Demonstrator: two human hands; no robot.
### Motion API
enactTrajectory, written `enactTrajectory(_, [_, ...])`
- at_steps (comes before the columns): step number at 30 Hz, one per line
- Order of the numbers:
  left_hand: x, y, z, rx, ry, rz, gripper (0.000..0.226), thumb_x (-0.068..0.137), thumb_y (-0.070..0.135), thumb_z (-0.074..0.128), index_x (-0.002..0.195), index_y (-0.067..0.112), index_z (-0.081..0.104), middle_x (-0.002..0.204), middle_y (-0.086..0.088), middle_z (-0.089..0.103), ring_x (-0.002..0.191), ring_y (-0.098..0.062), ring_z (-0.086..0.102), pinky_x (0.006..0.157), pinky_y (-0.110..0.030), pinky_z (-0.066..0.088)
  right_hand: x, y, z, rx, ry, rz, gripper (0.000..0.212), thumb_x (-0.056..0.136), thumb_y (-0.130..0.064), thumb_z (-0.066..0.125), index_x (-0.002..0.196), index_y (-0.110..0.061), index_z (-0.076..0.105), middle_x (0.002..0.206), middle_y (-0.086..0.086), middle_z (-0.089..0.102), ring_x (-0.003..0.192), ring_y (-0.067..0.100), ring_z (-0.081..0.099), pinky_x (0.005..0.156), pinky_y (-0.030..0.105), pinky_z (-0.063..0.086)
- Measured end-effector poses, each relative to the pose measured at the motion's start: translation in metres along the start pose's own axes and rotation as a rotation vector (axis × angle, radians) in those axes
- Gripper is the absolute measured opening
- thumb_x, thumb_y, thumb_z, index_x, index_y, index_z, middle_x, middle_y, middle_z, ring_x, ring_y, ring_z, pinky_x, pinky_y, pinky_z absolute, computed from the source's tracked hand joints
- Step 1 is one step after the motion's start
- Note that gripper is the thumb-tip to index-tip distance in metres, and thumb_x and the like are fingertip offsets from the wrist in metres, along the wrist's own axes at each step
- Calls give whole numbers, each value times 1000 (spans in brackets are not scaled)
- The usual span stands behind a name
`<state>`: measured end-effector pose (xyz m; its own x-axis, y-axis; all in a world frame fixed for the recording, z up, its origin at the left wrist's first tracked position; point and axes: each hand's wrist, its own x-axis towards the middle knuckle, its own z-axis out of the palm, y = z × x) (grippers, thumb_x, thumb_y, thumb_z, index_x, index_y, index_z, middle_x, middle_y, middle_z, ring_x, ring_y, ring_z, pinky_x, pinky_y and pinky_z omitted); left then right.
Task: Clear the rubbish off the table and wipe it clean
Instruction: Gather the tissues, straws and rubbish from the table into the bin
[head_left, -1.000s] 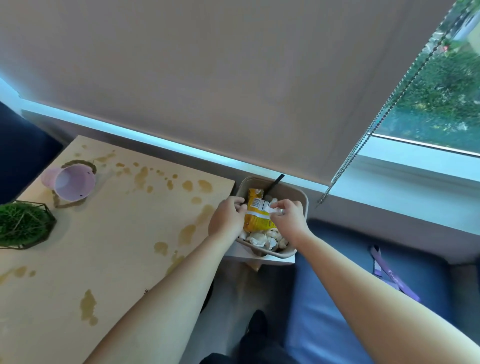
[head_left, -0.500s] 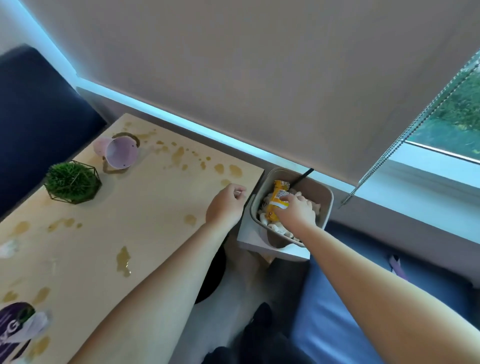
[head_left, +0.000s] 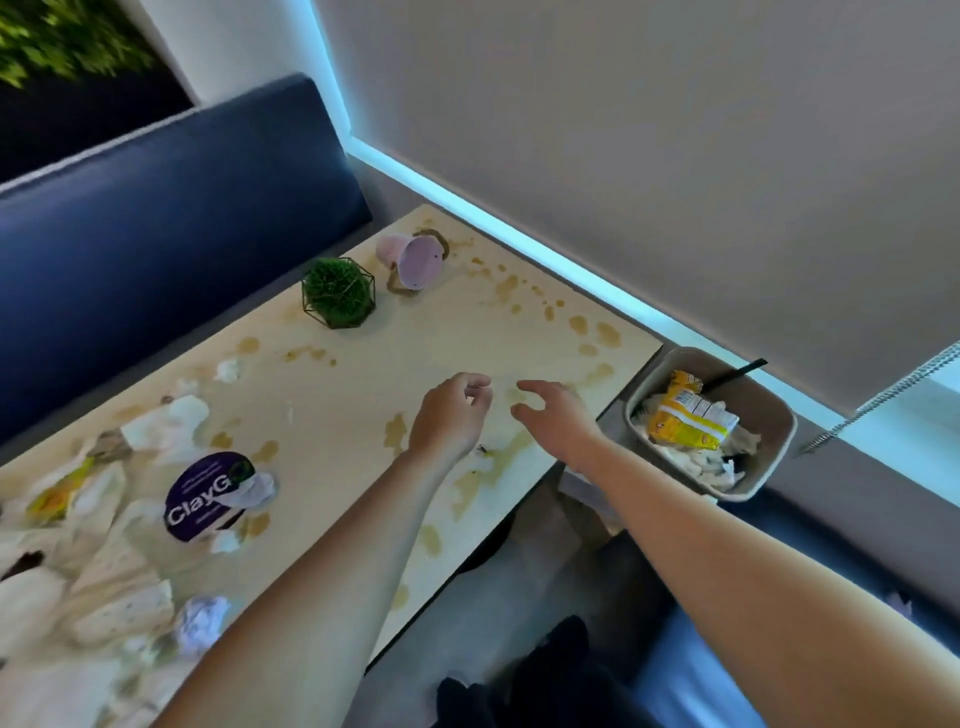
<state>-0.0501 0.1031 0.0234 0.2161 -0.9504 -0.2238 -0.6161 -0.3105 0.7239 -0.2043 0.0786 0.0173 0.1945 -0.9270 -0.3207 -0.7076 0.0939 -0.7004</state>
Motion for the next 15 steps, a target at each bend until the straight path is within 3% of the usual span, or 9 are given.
enactTrajectory(5, [-32,-45,-46,-10,98,-29,26,98,34,52,120,26,63,118,7,65,113,-11,56,92,-30,46,-17,-45,46,-5,-71,-75,45,95,-36,54,139,-32,49,144,0,45,128,23,45,95,36,48])
enactTrajectory(8, [-56,-78,-74,-30,161,-71,27,98,32,52,122,25,63,120,5,64,113,-12,56,88,-26,43,-32,-71,80,-13,-111,-121,41,95,-33,54,136,-32,52,139,-2,50,130,20,42,97,36,45])
enactTrajectory(15, [-106,-144,-117,-94,266,-194,28,97,24,54,124,24,61,122,4,63,111,-10,56,86,-23,39,-57,-111,158,-34,-220,-245,32,97,-27,53,129,-27,58,127,-3,57,123,18,45,85,30,43])
